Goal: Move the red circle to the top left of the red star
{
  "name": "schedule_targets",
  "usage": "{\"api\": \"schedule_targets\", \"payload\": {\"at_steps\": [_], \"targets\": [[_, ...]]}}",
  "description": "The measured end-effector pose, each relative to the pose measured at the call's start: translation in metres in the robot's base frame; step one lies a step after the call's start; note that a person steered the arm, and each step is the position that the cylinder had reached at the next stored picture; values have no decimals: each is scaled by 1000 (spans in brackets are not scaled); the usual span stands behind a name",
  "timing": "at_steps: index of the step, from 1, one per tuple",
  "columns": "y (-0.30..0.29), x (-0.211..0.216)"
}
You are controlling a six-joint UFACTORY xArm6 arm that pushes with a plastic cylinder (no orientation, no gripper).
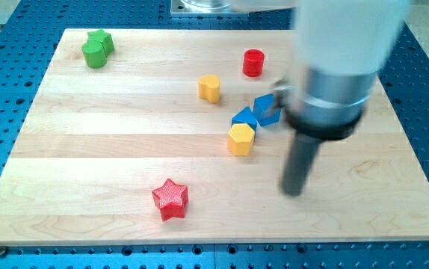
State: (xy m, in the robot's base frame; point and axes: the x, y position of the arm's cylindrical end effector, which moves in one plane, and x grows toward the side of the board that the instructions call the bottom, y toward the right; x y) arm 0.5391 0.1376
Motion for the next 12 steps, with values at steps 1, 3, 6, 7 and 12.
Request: {"api": "schedule_targets", "payload": {"at_steps": [1, 3, 6, 7, 12], "targets": [[13, -99], [-48, -234], [-193, -255], [-224, -260], [-322, -152]]}}
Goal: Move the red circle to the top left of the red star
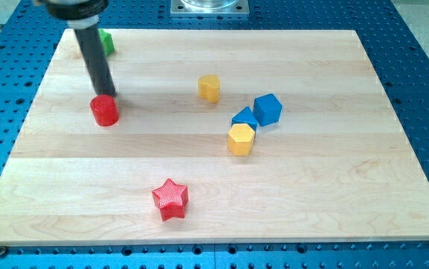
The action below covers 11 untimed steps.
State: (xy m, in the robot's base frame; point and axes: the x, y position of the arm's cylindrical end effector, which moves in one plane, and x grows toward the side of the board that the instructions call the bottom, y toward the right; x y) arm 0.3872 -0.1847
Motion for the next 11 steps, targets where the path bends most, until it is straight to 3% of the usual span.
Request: {"api": "schedule_targets", "payload": {"at_steps": [1, 3, 4, 5, 6, 8, 9, 11], "targets": [[23, 82], [28, 81], [60, 140], [83, 160], [41, 132], [-46, 206], [-31, 231], [8, 230]]}}
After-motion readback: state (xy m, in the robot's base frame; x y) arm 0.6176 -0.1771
